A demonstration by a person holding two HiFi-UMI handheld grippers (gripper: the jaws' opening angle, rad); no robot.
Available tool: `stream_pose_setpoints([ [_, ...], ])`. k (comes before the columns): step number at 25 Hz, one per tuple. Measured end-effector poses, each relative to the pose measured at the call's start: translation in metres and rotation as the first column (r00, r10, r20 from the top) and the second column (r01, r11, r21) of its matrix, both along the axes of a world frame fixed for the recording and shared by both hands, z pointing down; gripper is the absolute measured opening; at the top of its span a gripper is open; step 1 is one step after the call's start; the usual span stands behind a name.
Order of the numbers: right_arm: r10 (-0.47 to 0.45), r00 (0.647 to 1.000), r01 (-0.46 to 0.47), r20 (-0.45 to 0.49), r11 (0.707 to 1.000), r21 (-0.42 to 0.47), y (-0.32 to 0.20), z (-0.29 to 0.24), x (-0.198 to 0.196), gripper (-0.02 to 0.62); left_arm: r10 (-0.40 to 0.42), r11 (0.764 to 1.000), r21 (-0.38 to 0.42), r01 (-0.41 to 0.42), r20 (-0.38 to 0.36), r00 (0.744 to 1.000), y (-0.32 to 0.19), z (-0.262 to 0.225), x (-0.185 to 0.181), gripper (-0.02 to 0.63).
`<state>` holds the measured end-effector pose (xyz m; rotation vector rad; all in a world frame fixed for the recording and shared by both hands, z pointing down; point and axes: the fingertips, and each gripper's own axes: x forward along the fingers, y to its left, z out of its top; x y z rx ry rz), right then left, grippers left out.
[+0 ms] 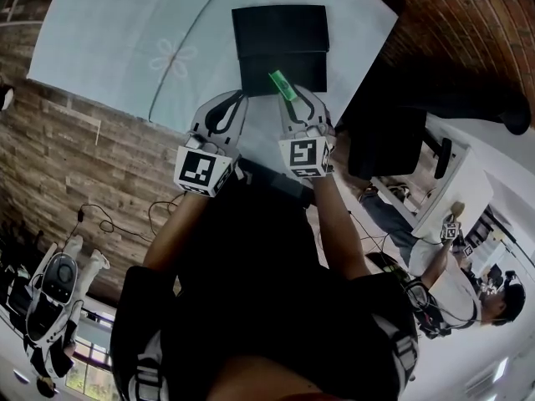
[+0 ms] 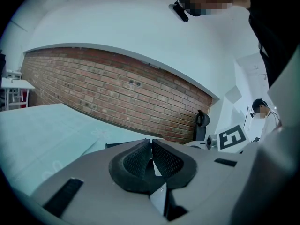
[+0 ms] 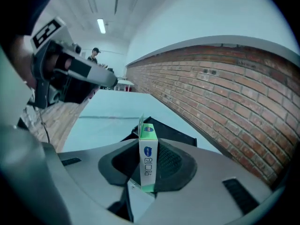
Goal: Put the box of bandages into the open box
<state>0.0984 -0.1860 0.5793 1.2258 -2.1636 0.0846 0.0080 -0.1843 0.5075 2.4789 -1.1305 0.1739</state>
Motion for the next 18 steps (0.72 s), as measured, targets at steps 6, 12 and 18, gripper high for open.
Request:
stream_pose_setpoints([
  [6,-0.079,0.982,0.077,-0.170,0.997,-0.020,-0.014,0.031,0.004,0.103,-0.002,1.000,-0.008,0.002,-0.004,1.000,-0.005,0.005,-0.002,0.044],
  [12,-0.166,0.939,0.157,-0.302,0.986,-0.054,-0.023,0.052,-0.003,0.103,-0.006,0.999,-0.034,0.006,-0.004,1.000,-0.007,0.013,-0.010,0.044],
  [18,-0.239,0.894,0.208,-0.378,0.971,-0.120,-0.027,0.076,-0.009,0.103,-0.015,0.999,-0.038,0.015,-0.006,1.000,-0.008,0.014,-0.016,0.044],
])
